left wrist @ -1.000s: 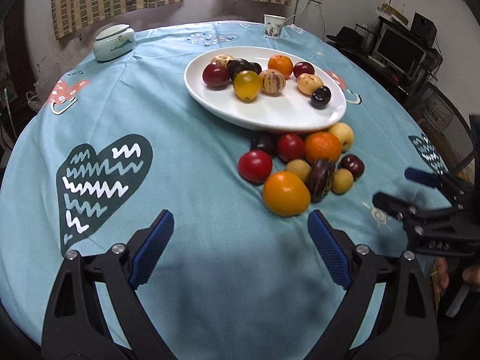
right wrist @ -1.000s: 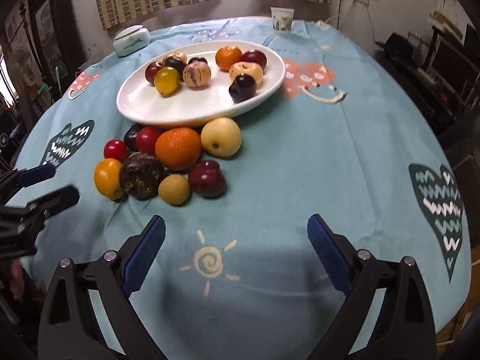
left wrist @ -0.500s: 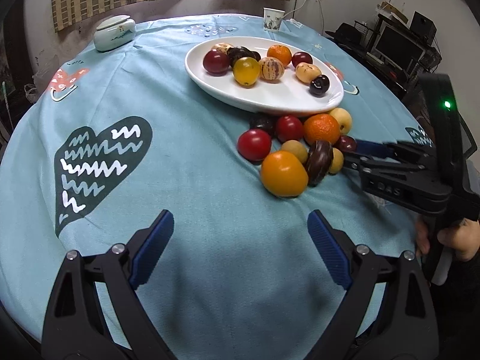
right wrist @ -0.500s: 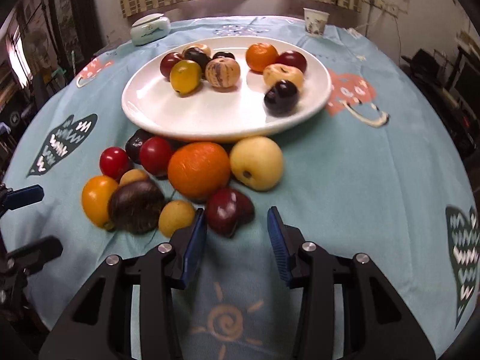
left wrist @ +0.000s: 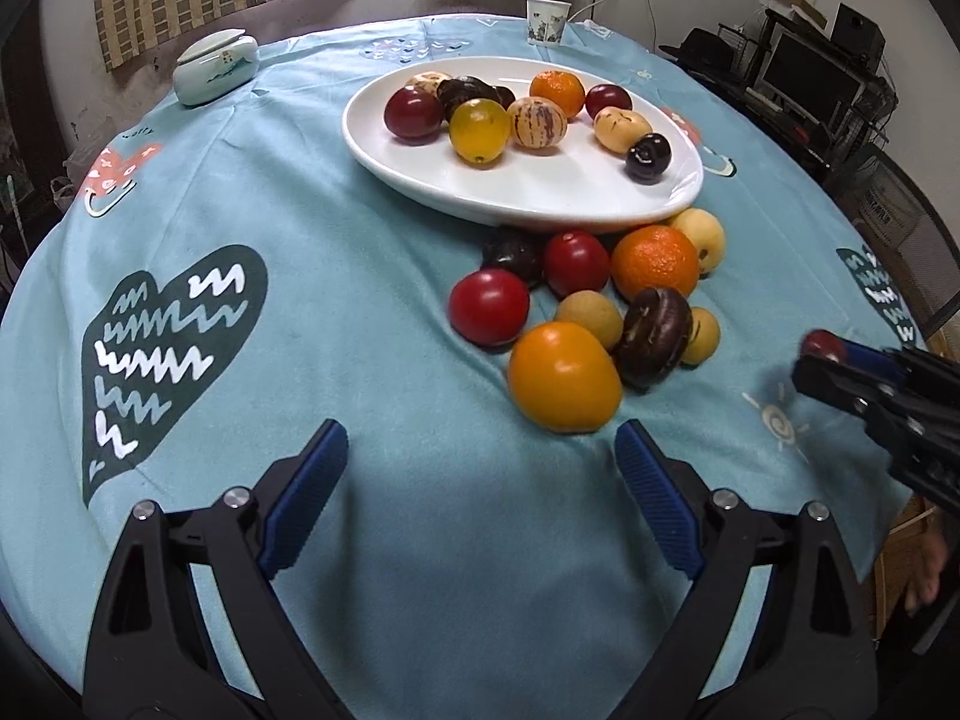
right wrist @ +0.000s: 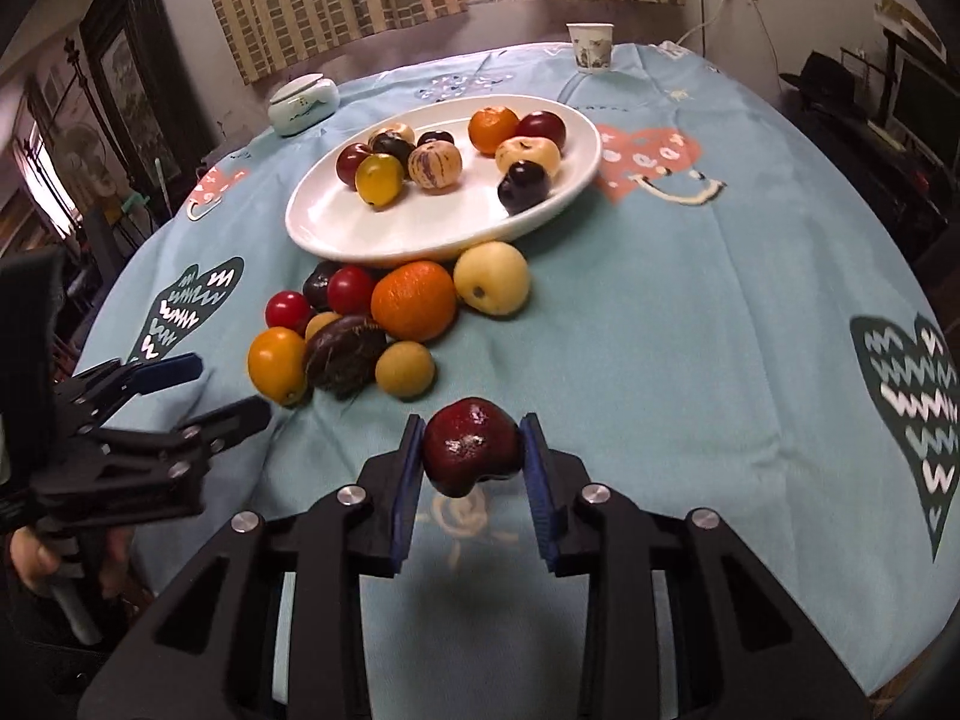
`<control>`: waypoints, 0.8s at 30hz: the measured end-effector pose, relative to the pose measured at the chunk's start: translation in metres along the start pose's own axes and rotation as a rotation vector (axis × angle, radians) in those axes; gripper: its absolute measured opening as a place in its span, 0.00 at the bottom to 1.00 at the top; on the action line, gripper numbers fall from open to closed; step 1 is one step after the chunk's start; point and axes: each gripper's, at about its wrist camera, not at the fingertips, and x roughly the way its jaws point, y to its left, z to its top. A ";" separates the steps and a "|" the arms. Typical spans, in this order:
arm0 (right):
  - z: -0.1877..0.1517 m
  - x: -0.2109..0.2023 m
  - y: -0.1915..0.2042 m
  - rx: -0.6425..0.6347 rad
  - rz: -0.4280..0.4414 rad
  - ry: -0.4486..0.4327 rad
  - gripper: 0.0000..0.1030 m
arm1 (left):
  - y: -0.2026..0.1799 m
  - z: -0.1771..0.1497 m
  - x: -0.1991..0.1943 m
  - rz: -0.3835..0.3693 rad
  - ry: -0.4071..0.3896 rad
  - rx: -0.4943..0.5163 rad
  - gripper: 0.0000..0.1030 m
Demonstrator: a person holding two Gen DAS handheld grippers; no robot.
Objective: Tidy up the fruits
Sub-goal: 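Grasp a red apple with the right tool while the left tool grasps an orange tomato, then carry the apple and orange tomato onto the plate and open both tools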
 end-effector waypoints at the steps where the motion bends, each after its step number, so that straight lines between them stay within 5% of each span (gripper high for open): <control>1: -0.002 -0.001 -0.002 0.010 0.006 0.000 0.32 | -0.003 0.001 0.004 0.003 0.007 0.006 0.89; 6: -0.007 -0.003 -0.011 0.049 0.033 0.004 0.32 | -0.018 0.007 0.021 0.042 0.000 0.031 0.79; 10: -0.009 0.000 -0.008 0.047 0.055 0.015 0.32 | -0.021 0.013 0.017 -0.004 -0.009 0.029 0.41; 24: -0.009 0.000 0.016 0.005 0.082 0.015 0.32 | -0.005 -0.001 -0.023 -0.080 -0.041 -0.014 0.40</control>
